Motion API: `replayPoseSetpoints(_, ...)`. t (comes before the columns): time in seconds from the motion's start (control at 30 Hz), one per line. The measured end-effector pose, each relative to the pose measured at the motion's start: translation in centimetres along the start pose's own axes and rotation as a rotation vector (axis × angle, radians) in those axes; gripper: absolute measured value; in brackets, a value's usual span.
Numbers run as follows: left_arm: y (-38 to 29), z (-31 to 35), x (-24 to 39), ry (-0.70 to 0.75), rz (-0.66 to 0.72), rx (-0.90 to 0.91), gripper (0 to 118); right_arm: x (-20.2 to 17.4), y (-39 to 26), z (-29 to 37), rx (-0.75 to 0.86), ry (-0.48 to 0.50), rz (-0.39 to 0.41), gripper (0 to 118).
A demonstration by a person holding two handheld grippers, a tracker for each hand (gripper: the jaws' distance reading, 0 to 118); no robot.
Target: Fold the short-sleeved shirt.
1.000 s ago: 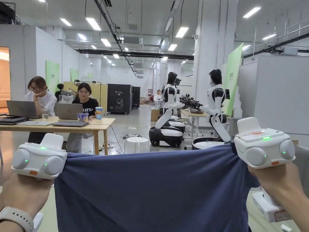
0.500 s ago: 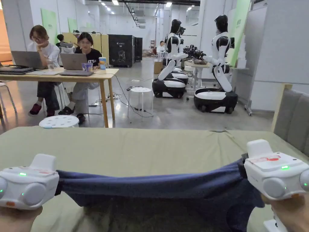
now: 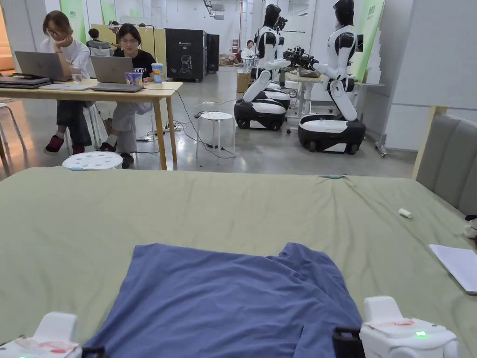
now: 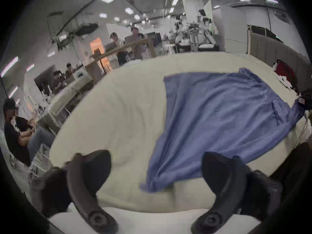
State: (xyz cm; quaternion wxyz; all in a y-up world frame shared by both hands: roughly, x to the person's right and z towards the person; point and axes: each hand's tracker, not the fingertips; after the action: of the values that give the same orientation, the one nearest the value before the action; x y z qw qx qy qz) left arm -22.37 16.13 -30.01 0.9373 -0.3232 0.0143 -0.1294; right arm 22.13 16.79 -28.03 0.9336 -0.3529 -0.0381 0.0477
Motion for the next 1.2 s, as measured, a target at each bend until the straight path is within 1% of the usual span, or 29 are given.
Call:
replayPoseSetpoints(0.07,1.7,1.4,1.8,-0.044,0.005,0.075,109,-2.2,0.8,1.6,0.078,0.01,-0.01,107)
replayPoseSetpoints(0.1,2.3,2.0,2.8,-0.076,0.008,0.091,109,-2.9,1.0,1.6,0.11,0.007,0.005,107)
replayPoseSetpoints(0.13,2.8,2.5,3.8,-0.1,0.003,0.104,109,-4.0,1.1,2.1,0.118,0.005,0.009,108)
replayPoseSetpoints(0.17,2.4,1.2,4.0,-0.106,-0.002,0.105,109,-4.9,1.1,2.5,0.125,0.0,0.006,108)
replayPoseSetpoints(0.2,2.5,1.4,4.8,-0.109,-0.009,0.109,108,-5.6,1.0,2.8,0.132,0.008,0.006,107)
replayPoseSetpoints(0.23,2.4,1.7,5.4,-0.114,-0.015,0.12,106,-6.2,0.8,3.2,0.143,0.027,-0.003,104)
replayPoseSetpoints(0.27,2.3,2.0,5.7,-0.131,-0.022,0.128,97,-6.6,0.7,3.5,0.153,0.049,-0.013,93)
replayPoseSetpoints(0.3,1.8,2.3,6.0,-0.153,-0.028,0.128,69,-7.1,0.5,3.8,0.159,0.054,-0.012,57)
replayPoseSetpoints(0.33,1.7,2.3,5.9,-0.159,-0.036,0.117,29,-7.7,0.3,4.0,0.172,0.043,0.002,15)
replayPoseSetpoints(0.37,1.4,2.2,5.6,-0.156,-0.044,0.109,0,-7.9,0.0,3.8,0.183,0.017,0.029,1)
replayPoseSetpoints(0.4,0.9,2.3,5.0,-0.148,-0.041,0.098,0,-8.4,-0.2,3.9,0.195,-0.001,0.038,1)
replayPoseSetpoints(0.47,0.0,2.4,2.8,-0.164,0.011,0.056,0,-8.5,-0.5,4.1,0.175,0.051,0.036,0)
replayPoseSetpoints(0.57,-2.0,1.1,-1.9,-0.079,0.069,-0.01,0,-8.5,-1.6,3.7,0.161,0.04,0.04,0)
replayPoseSetpoints(0.6,-2.7,0.5,-3.1,-0.077,0.087,-0.041,0,-8.3,-1.8,3.8,0.152,0.043,0.034,0)
replayPoseSetpoints(0.67,-4.2,-0.3,-4.6,-0.076,0.089,-0.069,0,-8.3,-2.3,3.4,0.115,0.063,0.019,0)
replayPoseSetpoints(0.7,-4.9,-0.8,-5.2,-0.081,0.066,-0.086,0,-8.7,-2.5,2.8,0.108,0.06,0.028,0)
replayPoseSetpoints(0.73,-5.6,-1.1,-5.5,-0.109,0.036,-0.088,1,-9.0,-2.8,2.2,0.097,0.054,0.037,0)
replayPoseSetpoints(0.77,-6.1,-1.4,-5.6,-0.14,0.02,-0.092,20,-8.7,-3.1,1.8,0.087,0.051,0.042,0)
replayPoseSetpoints(0.8,-6.6,-1.8,-5.6,-0.146,-0.001,-0.1,70,-8.8,-3.2,1.4,0.079,0.051,0.038,0)
replayPoseSetpoints(0.83,-6.9,-2.2,-5.3,-0.162,-0.033,-0.112,102,-8.9,-3.3,1.0,0.071,0.056,0.029,0)
replayPoseSetpoints(0.87,-7.3,-2.7,-5.1,-0.158,-0.057,-0.125,116,-9.0,-3.4,0.8,0.065,0.061,0.023,0)
replayPoseSetpoints(0.9,-7.7,-3.0,-4.9,-0.142,-0.076,-0.106,111,-8.9,-3.5,0.8,0.062,0.062,0.022,0)
replayPoseSetpoints(0.97,-7.8,-3.7,-4.8,-0.138,-0.08,-0.094,89,-9.1,-3.6,0.6,0.058,0.061,0.03,0)
replayPoseSetpoints(1.0,-7.8,-4.2,-5.0,-0.143,-0.077,-0.096,83,-9.0,-3.5,0.4,0.055,0.061,0.033,0)
replayPoseSetpoints(1.1,-7.6,-5.7,-5.1,-0.166,-0.069,-0.105,81,-8.3,-3.4,0.7,0.05,0.052,0.025,0)
replayPoseSetpoints(1.13,-7.6,-6.0,-5.2,-0.183,-0.066,-0.104,76,-7.9,-3.4,0.6,0.048,0.051,0.016,0)
replayPoseSetpoints(1.17,-7.4,-6.1,-5.4,-0.216,-0.052,-0.106,48,-7.5,-3.3,0.5,0.045,0.048,0.007,0)
replayPoseSetpoints(1.2,-7.2,-6.4,-5.5,-0.222,-0.033,-0.118,3,-7.1,-3.3,0.4,0.042,0.043,0.003,0)
